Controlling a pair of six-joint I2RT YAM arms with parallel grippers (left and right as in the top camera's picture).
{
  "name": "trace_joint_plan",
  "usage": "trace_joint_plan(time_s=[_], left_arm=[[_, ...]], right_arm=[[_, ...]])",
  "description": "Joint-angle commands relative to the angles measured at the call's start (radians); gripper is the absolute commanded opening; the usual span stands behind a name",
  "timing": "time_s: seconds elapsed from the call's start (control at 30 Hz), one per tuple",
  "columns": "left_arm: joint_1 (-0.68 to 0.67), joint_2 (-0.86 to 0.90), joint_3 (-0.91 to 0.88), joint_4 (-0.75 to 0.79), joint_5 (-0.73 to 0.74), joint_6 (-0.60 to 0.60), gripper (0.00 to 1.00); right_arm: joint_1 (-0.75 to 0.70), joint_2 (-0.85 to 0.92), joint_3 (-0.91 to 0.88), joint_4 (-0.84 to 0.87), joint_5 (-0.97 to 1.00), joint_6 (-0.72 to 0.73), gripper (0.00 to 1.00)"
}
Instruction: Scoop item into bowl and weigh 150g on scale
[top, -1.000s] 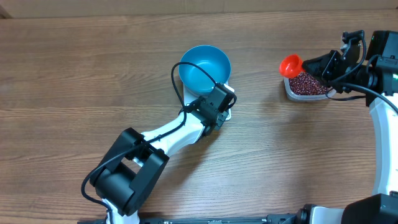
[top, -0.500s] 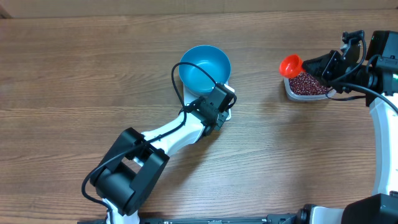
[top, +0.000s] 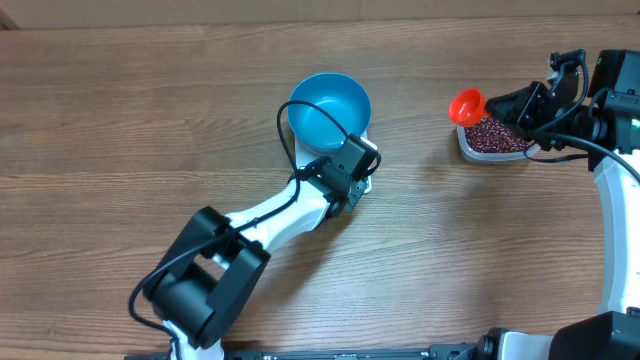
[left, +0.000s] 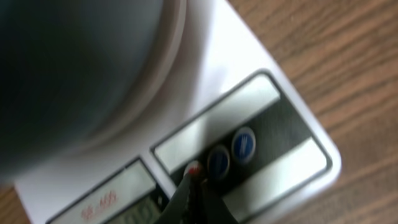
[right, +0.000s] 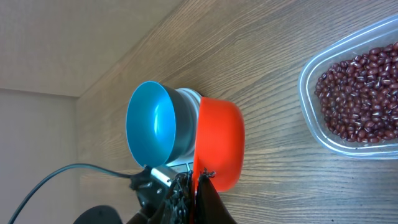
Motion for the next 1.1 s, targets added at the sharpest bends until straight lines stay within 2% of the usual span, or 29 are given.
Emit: trace_joint_plan(time_s=[0.0, 0.27, 0.47, 0.7, 0.8, 0.93, 1.07], left_arm=[[-0.014, -0.127, -0.013, -0.012, 0.021, 0.014, 0.04], [-0.023, -0.372, -0.013, -0.048, 0.108, 0.009, 0.04], [0.013, -0.502, -0.013, -0.077, 0.108, -0.101, 0.04], [0.104, -0.518, -0.013, -0.121, 0.117, -0.298, 0.04], [0.174, -0.518, -0.013, -0.127, 0.179, -0.377, 0.04], [0.248, -0.518, -0.013, -0.124, 0.270, -0.410, 0.04], [0.293, -0.518, -0.013, -0.126, 0.278, -0.440, 0.04]], right_arm=[[-0.002, -0.004, 0.006, 0.005, 0.009, -0.009, 0.04], [-0.002, -0.004, 0.006, 0.005, 0.017, -0.009, 0.04], [-0.002, -0.004, 0.006, 0.005, 0.017, -0.009, 0.04], [-0.002, -0.004, 0.006, 0.001, 0.017, -0.029, 0.04], [-0.002, -0.004, 0.006, -0.003, 0.018, -0.031, 0.04], [-0.002, -0.004, 0.006, -0.002, 0.018, -0.031, 0.04], [-0.002, -0.004, 0.006, -0.002, 0.018, -0.031, 0.04]])
